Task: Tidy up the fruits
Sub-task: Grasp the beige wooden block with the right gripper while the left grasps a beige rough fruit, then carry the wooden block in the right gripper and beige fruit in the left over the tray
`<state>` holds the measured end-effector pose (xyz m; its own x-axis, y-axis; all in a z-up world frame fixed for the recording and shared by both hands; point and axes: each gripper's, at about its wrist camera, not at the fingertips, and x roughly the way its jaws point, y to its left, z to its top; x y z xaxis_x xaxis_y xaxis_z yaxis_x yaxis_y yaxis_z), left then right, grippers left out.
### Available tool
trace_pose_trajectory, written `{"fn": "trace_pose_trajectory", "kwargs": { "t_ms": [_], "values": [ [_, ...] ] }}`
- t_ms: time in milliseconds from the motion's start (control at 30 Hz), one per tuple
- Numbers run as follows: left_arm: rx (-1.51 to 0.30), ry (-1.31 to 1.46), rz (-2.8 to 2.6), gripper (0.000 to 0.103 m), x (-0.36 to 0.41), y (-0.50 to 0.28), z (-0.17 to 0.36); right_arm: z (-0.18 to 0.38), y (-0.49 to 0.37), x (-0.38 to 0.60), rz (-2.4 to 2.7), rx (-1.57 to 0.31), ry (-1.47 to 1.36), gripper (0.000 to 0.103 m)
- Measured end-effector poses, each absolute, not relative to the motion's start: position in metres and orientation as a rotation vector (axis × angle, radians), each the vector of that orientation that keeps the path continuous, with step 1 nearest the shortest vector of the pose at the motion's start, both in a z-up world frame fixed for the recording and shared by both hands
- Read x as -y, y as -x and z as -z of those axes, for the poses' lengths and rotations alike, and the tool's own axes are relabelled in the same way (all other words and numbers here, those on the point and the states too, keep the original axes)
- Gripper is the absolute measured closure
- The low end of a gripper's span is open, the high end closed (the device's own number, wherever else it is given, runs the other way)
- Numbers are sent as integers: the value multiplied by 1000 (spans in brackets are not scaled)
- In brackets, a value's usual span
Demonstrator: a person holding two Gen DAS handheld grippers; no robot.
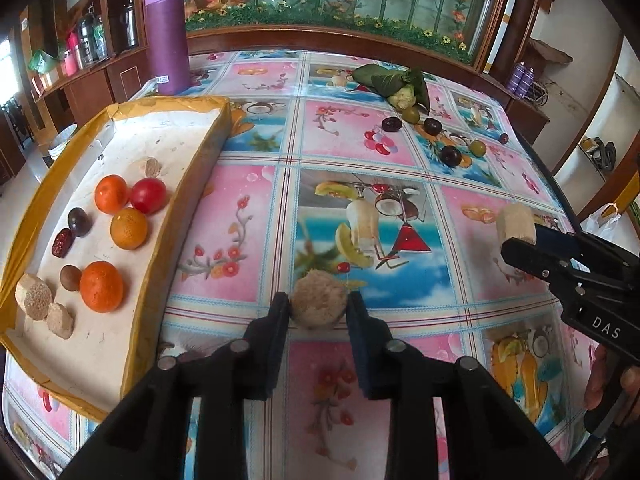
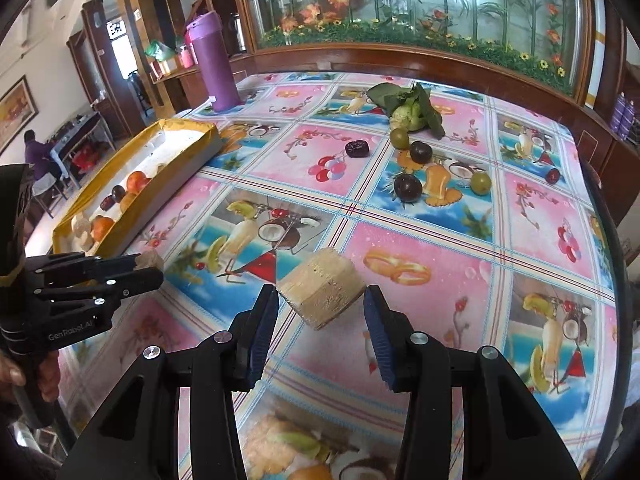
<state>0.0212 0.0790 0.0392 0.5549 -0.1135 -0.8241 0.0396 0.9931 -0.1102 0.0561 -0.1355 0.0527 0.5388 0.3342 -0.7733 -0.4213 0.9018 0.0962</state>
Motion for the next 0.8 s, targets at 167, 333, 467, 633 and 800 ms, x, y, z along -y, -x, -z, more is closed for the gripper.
{"fn": "trace_pose_trajectory", "kwargs": {
  "t_ms": [167,333,467,633,800],
  "values": [
    [-957,95,102,71,-80,-4,-51,-56,-33,133,-432,-901,107,60],
    [-946,102,125,71,-86,9,-59,-52,-11,123,-430,-916,132,60],
    [-931,109,129,71,-97,18,-65,-53,-2,111,-435,-921,127,60],
    [-914,122,120,71,-118,27,-73,-60,2,88,-452,-903,136,60],
    [-895,139,82,71,-149,32,-79,-68,4,59,-485,-882,156,60]
  ]
}}
